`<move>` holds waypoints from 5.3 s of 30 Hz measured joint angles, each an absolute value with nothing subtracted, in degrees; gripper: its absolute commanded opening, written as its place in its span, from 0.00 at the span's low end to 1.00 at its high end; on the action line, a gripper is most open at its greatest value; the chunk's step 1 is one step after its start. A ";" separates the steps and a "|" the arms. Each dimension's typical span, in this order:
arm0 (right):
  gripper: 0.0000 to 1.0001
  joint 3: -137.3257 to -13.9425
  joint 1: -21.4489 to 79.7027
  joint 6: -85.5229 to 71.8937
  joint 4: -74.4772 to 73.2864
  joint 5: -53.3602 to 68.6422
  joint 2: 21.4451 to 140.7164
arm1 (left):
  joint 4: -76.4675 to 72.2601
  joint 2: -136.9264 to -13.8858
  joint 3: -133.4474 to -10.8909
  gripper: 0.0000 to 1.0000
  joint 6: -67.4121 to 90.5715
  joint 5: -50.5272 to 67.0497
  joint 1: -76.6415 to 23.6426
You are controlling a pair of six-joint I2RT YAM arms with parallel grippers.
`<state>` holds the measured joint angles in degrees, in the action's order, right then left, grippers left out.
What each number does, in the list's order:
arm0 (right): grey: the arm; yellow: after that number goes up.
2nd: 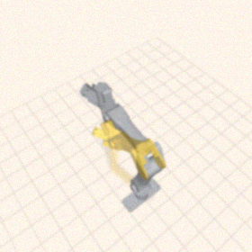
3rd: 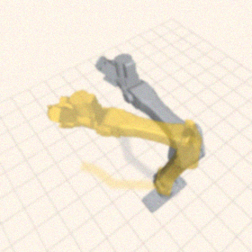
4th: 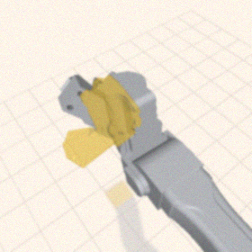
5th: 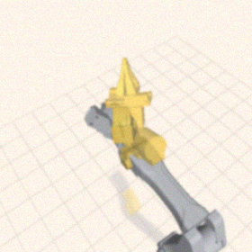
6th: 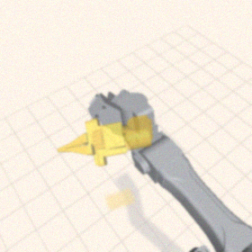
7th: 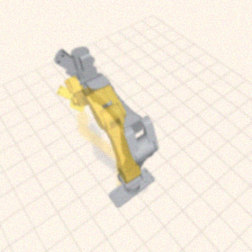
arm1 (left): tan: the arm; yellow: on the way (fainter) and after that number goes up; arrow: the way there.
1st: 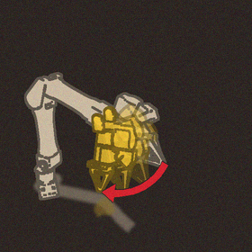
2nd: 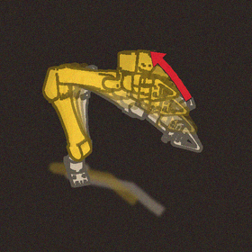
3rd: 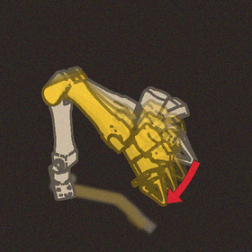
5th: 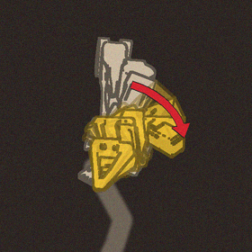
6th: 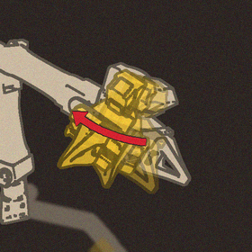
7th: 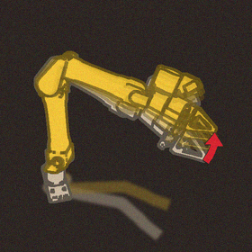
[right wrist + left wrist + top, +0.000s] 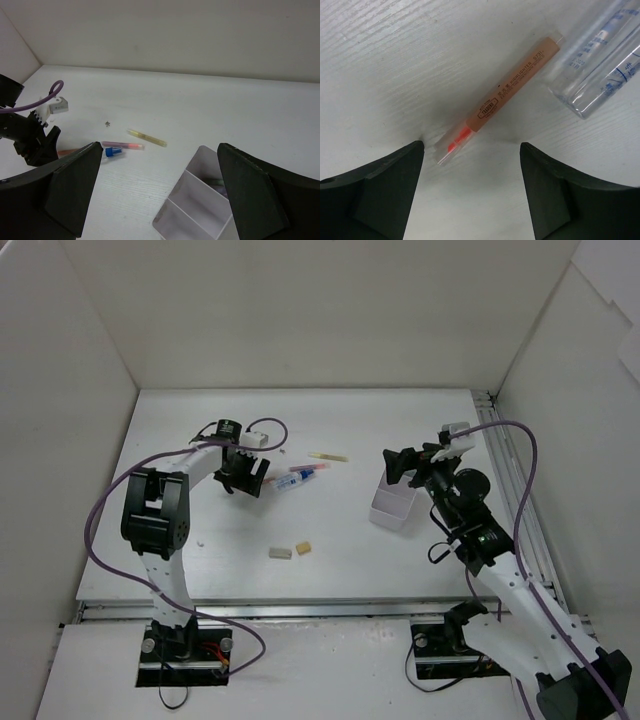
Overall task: Sort the stationery into containers
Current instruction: Pick up the pen from the center of the board, then place the pen in the storage box, then pick up the pen from the center of the board.
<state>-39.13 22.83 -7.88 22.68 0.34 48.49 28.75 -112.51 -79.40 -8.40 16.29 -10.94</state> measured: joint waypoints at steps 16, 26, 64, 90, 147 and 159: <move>0.98 -37.91 22.81 -7.20 19.57 -2.11 43.35 | 31.97 -115.33 -83.20 0.13 -12.75 22.68 -14.06; 0.98 -37.89 22.81 -6.83 17.96 -3.09 40.40 | 32.23 -115.90 -84.14 0.00 -12.08 22.00 -14.33; 0.94 -41.08 34.98 -30.00 38.94 15.16 69.34 | 11.29 -73.73 -63.26 0.00 -0.64 24.60 -34.83; 0.00 -41.32 37.19 -36.03 46.70 5.41 73.89 | 9.47 -75.00 -63.24 0.85 0.69 22.61 -39.44; 0.98 -36.10 18.76 -5.15 44.42 -21.58 69.89 | 27.57 -121.38 -108.81 1.00 -14.50 31.51 -24.93; 0.98 -34.00 18.02 -8.60 35.20 -18.06 49.34 | 33.15 -138.06 -125.45 1.00 -20.38 27.29 -28.47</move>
<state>-34.00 18.02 -8.60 35.20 -18.06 49.34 33.15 -138.06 -125.45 -20.38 27.29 -28.47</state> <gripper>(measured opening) 0.979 0.996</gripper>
